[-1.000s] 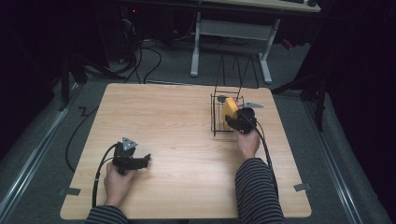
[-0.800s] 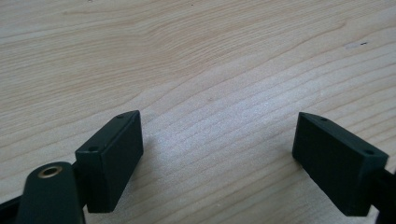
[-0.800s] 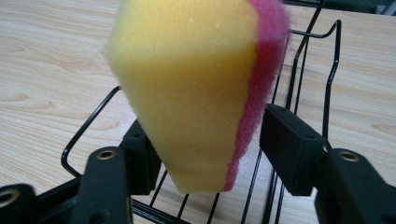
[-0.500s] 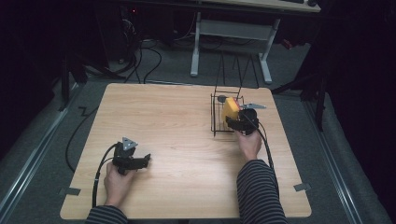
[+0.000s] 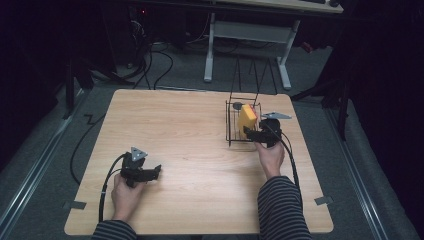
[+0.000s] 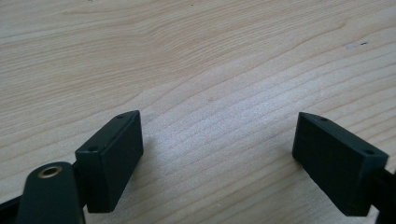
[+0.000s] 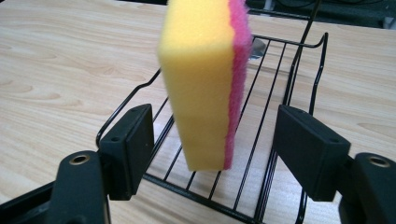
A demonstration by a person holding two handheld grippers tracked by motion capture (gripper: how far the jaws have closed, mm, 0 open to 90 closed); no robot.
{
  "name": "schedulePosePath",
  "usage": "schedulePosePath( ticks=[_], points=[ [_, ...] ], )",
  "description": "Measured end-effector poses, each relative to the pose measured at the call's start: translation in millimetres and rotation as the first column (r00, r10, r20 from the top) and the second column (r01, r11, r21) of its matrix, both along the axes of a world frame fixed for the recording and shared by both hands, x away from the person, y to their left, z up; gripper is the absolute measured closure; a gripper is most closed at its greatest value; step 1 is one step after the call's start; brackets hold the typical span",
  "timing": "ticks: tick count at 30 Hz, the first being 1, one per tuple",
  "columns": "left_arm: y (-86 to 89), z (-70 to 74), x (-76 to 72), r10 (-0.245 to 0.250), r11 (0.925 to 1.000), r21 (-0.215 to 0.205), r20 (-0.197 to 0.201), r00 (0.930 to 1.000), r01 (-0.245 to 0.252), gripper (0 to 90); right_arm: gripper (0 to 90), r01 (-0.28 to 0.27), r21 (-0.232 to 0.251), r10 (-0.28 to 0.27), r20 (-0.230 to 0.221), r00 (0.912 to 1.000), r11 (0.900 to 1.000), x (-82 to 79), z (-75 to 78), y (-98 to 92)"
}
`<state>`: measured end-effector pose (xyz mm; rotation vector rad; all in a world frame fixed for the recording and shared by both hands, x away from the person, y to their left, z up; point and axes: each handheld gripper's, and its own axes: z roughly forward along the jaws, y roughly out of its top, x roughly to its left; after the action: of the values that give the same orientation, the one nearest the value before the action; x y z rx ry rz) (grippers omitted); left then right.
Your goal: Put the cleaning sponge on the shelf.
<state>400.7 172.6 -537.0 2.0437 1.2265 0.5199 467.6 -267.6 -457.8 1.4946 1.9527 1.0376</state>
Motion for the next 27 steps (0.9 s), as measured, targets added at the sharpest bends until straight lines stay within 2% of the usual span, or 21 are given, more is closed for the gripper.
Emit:
schedulePosePath(
  ticks=[5,10,17,21,27],
  points=[
    [0.0,0.0,0.0,0.0,1.0,0.0,0.0,1.0,0.0,16.8,27.2,-0.003,-0.017,0.003,-0.003,1.0,1.0,-5.2,2.4,0.5],
    [0.0,0.0,0.0,0.0,1.0,0.0,0.0,1.0,0.0,16.8,26.5,-0.012,-0.008,0.012,0.006,0.9999,1.0,-12.1,9.0,-0.5],
    [0.0,0.0,0.0,0.0,1.0,0.0,0.0,1.0,0.0,16.8,28.3,-0.004,0.023,0.003,0.05,0.9988,1.0,-25.6,17.8,-7.4],
    [0.0,0.0,0.0,0.0,1.0,0.0,0.0,1.0,0.0,16.8,28.2,-0.009,0.016,0.008,0.055,0.9985,1.0,-33.3,22.8,-11.9],
    [0.0,0.0,0.0,0.0,1.0,0.0,0.0,1.0,0.0,16.8,28.6,-0.032,0.03,0.029,0.094,0.9951,0.999,-46.7,35.6,-13.5]
  ],
)
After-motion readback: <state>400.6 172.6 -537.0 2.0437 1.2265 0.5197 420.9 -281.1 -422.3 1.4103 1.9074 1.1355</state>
